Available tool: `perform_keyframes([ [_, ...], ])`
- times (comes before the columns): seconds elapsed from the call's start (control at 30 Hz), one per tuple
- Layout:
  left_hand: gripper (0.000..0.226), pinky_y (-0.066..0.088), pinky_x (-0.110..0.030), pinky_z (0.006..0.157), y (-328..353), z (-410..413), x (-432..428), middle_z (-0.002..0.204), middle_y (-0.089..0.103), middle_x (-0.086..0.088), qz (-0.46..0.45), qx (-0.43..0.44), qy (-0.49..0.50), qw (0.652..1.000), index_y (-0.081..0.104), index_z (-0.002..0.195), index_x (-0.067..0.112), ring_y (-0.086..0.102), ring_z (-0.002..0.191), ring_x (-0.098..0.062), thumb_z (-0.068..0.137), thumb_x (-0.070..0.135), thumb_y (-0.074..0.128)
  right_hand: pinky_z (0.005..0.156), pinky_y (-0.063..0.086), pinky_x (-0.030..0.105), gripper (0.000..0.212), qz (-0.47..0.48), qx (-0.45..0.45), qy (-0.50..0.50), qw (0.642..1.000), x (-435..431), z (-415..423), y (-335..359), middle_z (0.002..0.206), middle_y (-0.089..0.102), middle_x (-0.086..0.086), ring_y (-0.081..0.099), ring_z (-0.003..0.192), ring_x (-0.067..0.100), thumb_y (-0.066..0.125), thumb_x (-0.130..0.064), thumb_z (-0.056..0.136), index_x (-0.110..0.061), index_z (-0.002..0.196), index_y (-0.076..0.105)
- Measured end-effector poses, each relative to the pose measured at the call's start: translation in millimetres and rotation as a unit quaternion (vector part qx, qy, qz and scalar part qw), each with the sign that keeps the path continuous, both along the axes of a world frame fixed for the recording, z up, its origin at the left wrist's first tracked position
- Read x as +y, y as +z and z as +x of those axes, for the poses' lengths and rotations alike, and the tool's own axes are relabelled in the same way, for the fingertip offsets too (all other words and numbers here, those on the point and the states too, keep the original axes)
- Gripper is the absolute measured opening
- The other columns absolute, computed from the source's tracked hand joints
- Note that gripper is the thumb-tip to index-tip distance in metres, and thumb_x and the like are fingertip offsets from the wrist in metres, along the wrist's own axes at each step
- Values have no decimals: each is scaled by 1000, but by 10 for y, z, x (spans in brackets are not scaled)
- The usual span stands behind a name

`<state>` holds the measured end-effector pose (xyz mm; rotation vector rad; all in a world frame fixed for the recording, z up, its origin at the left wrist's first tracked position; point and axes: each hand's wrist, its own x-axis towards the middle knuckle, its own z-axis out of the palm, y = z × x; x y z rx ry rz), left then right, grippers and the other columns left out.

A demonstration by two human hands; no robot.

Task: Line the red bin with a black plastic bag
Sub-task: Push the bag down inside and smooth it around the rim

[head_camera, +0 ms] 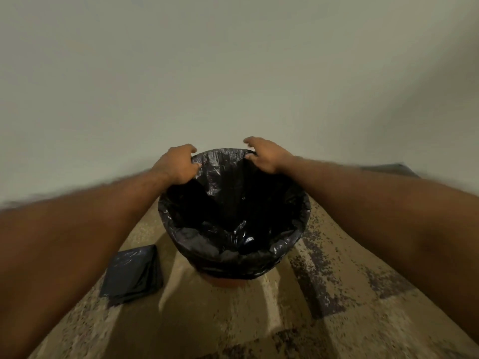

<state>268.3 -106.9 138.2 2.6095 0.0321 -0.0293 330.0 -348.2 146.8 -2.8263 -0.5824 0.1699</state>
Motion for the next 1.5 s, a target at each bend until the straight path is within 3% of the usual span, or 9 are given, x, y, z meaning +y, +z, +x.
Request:
perform_keyframes([
  [0.27,30,35,-29,67,-119,27,132,72,57,-6,-27,54,24,998,65,93,2,54,78,-26,96,31,58,79,40,32,35,-37,-1,-1,999,-71,173,-173,115,66,14,60,106,32,54,-42,97,-11,113,60],
  [0.5,27,46,-29,61,-28,-54,100,87,64,-16,-207,136,78,966,63,81,4,61,73,-29,91,29,68,80,37,26,46,-42,78,-44,995,-166,125,-76,120,66,13,60,109,29,69,-43,87,-9,118,62],
  [0.63,68,48,-41,100,44,-134,205,133,62,-14,-156,80,93,980,54,136,8,60,117,-34,81,43,74,97,44,35,74,-41,36,-77,996,-295,-102,17,136,56,15,54,123,32,71,-51,82,-8,137,47],
  [0.77,66,48,-38,92,-52,-411,184,137,56,-12,-169,41,114,978,38,147,13,58,118,-32,89,25,68,95,46,37,54,24,-28,-103,994,-456,-491,-88,131,56,18,55,118,33,65,-30,89,-6,133,47],
  [0.93,19,50,-35,72,-248,-630,122,100,66,-16,-260,50,152,952,65,97,10,63,100,-36,87,-2,54,74,42,31,27,90,1,-173,981,-576,-661,-244,111,65,17,61,101,35,56,-8,86,-7,113,57],
  [1.17,27,54,-49,93,-205,-768,116,109,71,-22,-478,201,217,827,67,110,-1,67,101,-39,91,15,58,79,59,43,30,204,168,-266,927,-608,-689,-157,99,68,22,67,89,36,73,0,77,10,105,66],
  [1.37,63,46,-40,103,-244,-953,70,128,59,-3,-459,-31,253,851,50,140,8,57,118,-24,87,35,67,63,48,37,27,222,66,-269,935,-690,-947,-70,70,58,16,55,65,21,73,-19,81,5,79,62],
  [1.43,64,45,-37,100,-338,-1093,-55,130,49,6,-442,-34,238,864,39,148,13,52,119,-17,91,20,66,69,50,34,13,230,41,-264,936,-632,-1168,-110,87,61,3,59,78,19,67,-14,85,-9,95,61],
  [1.5,50,51,-43,97,-435,-1192,-167,129,59,5,-446,-21,233,864,51,136,16,60,116,-22,88,7,64,79,52,36,34,258,43,-295,919,-561,-1363,-190,103,57,-2,57,95,19,61,-8,88,-14,120,53],
])
